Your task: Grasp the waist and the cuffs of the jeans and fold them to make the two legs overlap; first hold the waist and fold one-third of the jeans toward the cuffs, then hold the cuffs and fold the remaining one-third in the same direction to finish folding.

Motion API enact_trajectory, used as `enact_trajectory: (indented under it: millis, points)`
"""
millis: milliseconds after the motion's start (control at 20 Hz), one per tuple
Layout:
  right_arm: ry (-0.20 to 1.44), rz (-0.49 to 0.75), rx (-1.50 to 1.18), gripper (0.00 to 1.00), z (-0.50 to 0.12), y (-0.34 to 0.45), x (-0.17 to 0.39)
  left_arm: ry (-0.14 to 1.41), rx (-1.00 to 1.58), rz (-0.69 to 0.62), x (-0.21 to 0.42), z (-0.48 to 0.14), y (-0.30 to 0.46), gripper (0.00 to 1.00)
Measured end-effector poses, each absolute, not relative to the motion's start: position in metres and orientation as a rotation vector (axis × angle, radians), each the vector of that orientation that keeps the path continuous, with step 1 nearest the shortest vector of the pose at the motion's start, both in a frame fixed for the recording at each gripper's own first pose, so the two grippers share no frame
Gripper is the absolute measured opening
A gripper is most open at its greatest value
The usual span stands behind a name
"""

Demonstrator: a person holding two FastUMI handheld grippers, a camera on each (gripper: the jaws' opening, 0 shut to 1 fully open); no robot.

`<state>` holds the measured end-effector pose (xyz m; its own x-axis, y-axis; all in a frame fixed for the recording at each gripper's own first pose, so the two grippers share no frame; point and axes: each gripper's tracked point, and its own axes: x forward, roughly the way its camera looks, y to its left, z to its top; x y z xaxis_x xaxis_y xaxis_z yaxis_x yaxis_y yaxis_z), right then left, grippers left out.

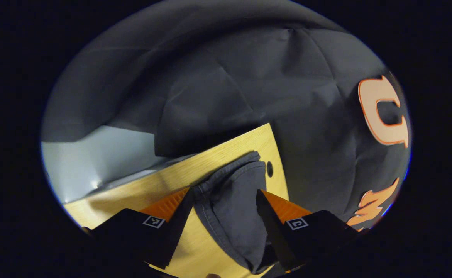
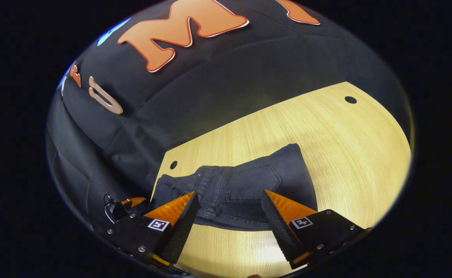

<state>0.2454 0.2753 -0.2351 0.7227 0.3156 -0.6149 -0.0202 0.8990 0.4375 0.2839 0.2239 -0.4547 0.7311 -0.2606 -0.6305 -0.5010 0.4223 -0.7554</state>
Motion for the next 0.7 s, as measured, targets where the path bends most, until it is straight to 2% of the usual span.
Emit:
enact_trajectory:
  millis: [200, 350, 450, 500, 700]
  points:
    - [0.747, 0.154, 0.491, 0.99, -0.238, 0.26, 0.239, 0.814, -1.239, 0.053, 0.299, -0.457, 0.164, 0.99]
    - [0.741, 0.124, 0.523, 0.99, -0.237, 0.247, 0.234, 0.826, -1.129, 0.087, 0.315, -0.475, 0.152, 0.92]
    - [0.737, 0.11, 0.537, 0.99, -0.236, 0.24, 0.23, 0.845, -1.114, 0.154, 0.32, -0.492, 0.154, 0.34]
    - [0.734, 0.101, 0.538, 0.99, -0.237, 0.236, 0.229, 0.844, -1.138, 0.145, 0.325, -0.493, 0.148, 0.06]
    - [0.724, 0.075, 0.539, 0.99, -0.237, 0.222, 0.225, 0.753, -1.229, 0.076, 0.326, -0.458, 0.142, 0.01]
